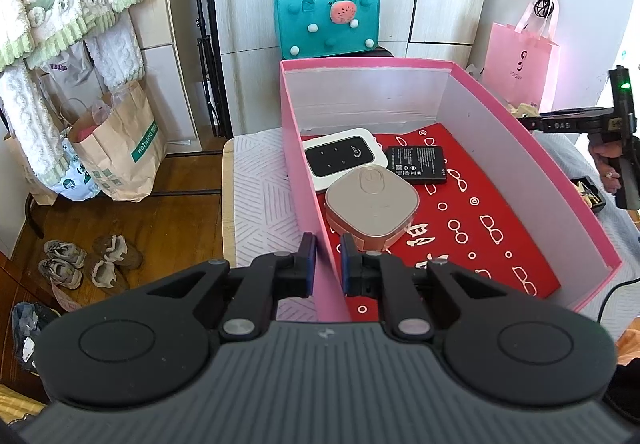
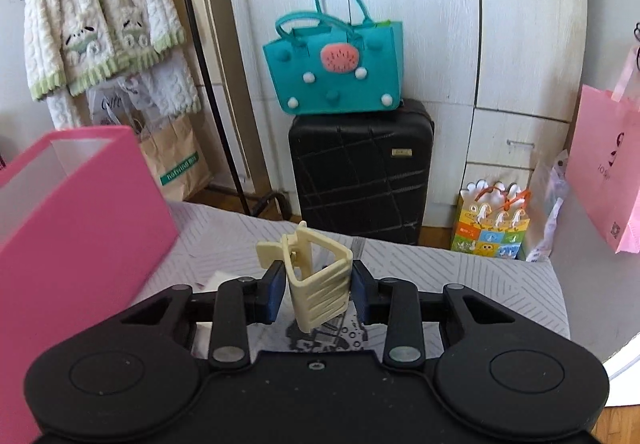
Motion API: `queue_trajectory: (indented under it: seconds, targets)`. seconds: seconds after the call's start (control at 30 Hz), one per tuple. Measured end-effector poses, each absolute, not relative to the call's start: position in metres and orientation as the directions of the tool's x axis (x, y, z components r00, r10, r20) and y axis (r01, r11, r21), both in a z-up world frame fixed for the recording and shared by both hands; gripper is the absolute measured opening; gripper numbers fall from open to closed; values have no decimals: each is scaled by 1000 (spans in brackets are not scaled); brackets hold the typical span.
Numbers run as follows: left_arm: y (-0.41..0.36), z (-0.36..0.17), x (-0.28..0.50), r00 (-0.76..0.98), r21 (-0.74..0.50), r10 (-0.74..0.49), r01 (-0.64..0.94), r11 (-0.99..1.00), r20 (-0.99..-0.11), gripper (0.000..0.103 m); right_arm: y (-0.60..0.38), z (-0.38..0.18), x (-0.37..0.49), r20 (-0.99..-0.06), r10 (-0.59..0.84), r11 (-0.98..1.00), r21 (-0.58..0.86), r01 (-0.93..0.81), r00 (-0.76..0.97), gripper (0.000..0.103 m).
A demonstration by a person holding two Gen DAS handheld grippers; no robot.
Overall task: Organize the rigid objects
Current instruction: 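Carry the cream hair clip into the pink box and open the right gripper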
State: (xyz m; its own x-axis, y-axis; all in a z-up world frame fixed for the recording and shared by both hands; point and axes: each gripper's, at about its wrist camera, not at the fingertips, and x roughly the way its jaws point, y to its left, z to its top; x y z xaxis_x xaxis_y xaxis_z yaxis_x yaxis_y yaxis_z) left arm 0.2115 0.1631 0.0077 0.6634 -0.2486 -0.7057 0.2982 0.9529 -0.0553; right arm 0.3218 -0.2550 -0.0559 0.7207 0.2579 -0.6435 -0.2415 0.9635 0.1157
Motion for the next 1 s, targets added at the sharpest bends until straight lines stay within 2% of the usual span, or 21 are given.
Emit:
queue_trajectory:
  seconds: [0.23,0.5,0.6,0.7,1.0]
  targets:
    - [164,7,211,667,-62,-251,293,954,-701,12,-235,-13,279,-552,326,940,105,-324,767,40]
    - [164,7,212,666,-64,-249,290,955,-703,12,-172,40,234,-456,501,832,20,-555,736,40]
    - [165,8,212,664,-68,-252,289,955,-704,12,-139,43,234,-477,557,764,-26,-644,680,40]
    - [166,8,212,664,-69,-251,288,955,-704,12,-105,37,242,-526,550,714,-106,-692,649,40]
    - [166,7,211,662,-73,-256,291,954,-704,12,-32,4,279,-717,366,601,-304,-739,593,40]
